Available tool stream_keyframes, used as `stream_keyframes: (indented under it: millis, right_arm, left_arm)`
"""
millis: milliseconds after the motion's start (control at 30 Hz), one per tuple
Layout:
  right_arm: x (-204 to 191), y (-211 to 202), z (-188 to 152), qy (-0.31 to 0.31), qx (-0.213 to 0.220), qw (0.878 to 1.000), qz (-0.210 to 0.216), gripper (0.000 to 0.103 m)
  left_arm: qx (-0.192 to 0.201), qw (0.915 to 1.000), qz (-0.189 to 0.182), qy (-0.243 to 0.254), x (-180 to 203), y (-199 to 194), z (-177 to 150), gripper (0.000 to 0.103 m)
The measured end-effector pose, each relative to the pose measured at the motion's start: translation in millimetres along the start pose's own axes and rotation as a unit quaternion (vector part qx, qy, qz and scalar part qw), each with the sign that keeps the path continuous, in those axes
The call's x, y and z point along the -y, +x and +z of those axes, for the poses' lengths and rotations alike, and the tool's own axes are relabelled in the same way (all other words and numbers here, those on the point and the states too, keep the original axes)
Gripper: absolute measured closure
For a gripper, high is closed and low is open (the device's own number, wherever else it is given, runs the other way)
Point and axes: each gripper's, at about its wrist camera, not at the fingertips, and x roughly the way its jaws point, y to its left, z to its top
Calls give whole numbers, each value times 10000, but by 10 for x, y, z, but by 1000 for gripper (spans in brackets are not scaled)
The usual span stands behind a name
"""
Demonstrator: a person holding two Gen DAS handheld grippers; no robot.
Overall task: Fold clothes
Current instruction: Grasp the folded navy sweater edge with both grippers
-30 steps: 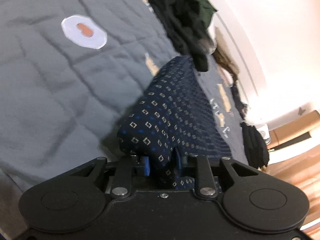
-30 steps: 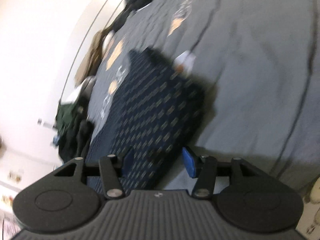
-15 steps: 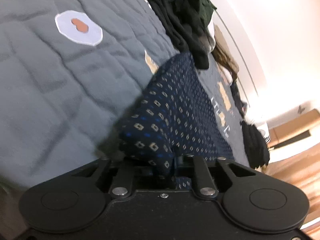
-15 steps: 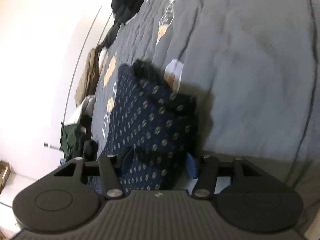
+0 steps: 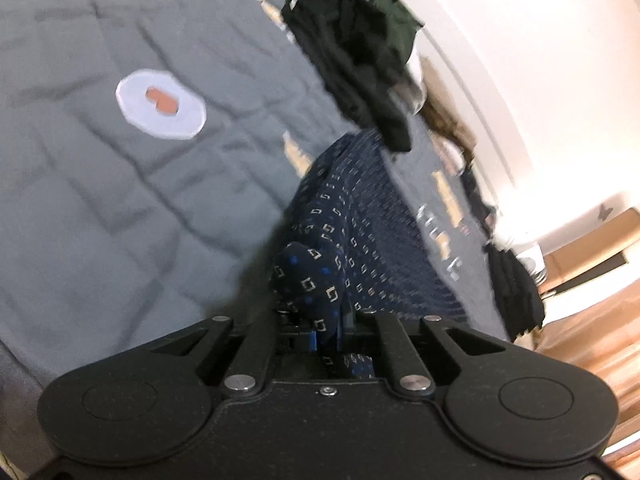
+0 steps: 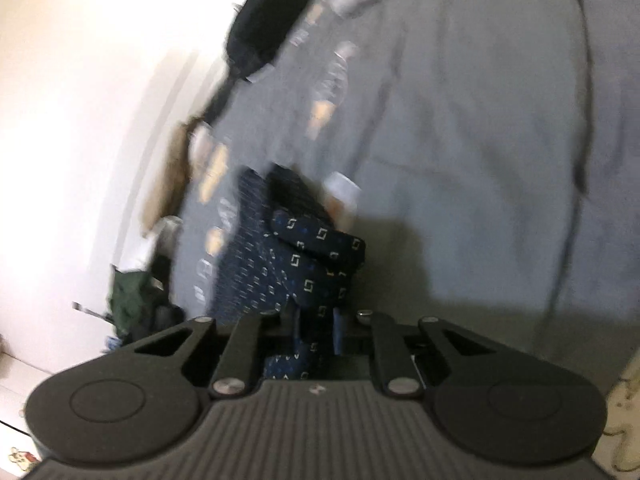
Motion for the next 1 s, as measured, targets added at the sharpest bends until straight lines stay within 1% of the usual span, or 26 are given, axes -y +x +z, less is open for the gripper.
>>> stream_keyframes:
  millis: [33, 67, 100, 133, 167, 200, 233, 267, 300, 333, 367, 400, 433, 567, 667, 767, 800, 900, 1000]
  right_arm:
    - [31, 30, -6, 52, -55, 10000, -38, 85]
    - [62, 45, -9, 137, -58, 9999, -9, 85]
    - [93, 60, -11, 222, -62, 9997, 20, 83]
    - [98, 70, -9, 258, -78, 9996, 44, 81]
    - [81, 75, -4, 233, -80, 9997, 41, 80]
    - [60, 78, -7, 186, -54, 9998, 37, 77]
    - [41, 81, -14, 136, -19, 9999, 42, 73]
    - [28, 86, -20, 98, 16, 9999, 60, 71]
    - [20, 90, -27, 68, 51, 9999, 86, 71]
    - [11, 95, -34, 37, 86, 9999, 112, 74]
    - [5, 85, -36, 24, 130, 9998, 133, 77]
    - [2, 62, -33, 54, 169, 9997, 187, 85]
    - [-1, 38, -29, 105, 202, 9994, 264, 87]
    - [-72, -92, 10, 182, 224, 9984, 494, 89]
    - [-110, -188, 33, 254, 124, 9977, 620, 89]
    - [-140, -321, 47, 193, -7, 9978, 632, 90]
    - [-148, -360, 44, 140, -38, 9980, 619, 90]
    - [-176, -473, 31, -98, -86, 9985, 524, 90]
    - [-111, -508, -31, -347, -131, 9991, 226, 89]
  left_arm:
    - [-36, 10000, 79, -16, -14, 49, -19, 91]
    - [-57, 9999, 119, -39, -28, 85, -29, 85]
    - [-58, 9999, 127, -54, -36, 111, -38, 77]
    - [-69, 9999, 120, -37, -35, 134, -43, 72]
    - [-81, 9999, 112, -20, -34, 156, -47, 63]
    - [-88, 9999, 106, 4, -31, 176, -52, 60]
    - [-82, 9999, 102, 52, -21, 182, -56, 60]
    - [-76, 9999, 99, 96, -12, 188, -59, 61]
    - [-67, 9999, 97, 122, -8, 189, -58, 64]
    - [-49, 9999, 83, 130, -13, 184, -55, 69]
    - [-35, 9999, 66, 135, -19, 178, -49, 86]
    - [-30, 9999, 45, 131, -24, 168, -36, 92]
    - [-3, 9999, 38, 115, -21, 147, -24, 94]
    - [98, 9999, -78, 90, 19, 40, -1, 96]
    - [84, 9998, -169, 24, 38, -48, 22, 96]
    - [44, 9998, -188, 4, 41, -152, 39, 96]
    - [20, 9998, -193, 13, 41, -191, 39, 96]
    - [-72, 9995, -95, 289, 69, -308, -8, 96]
    - [-225, 9986, 92, 464, 35, -317, -65, 96]
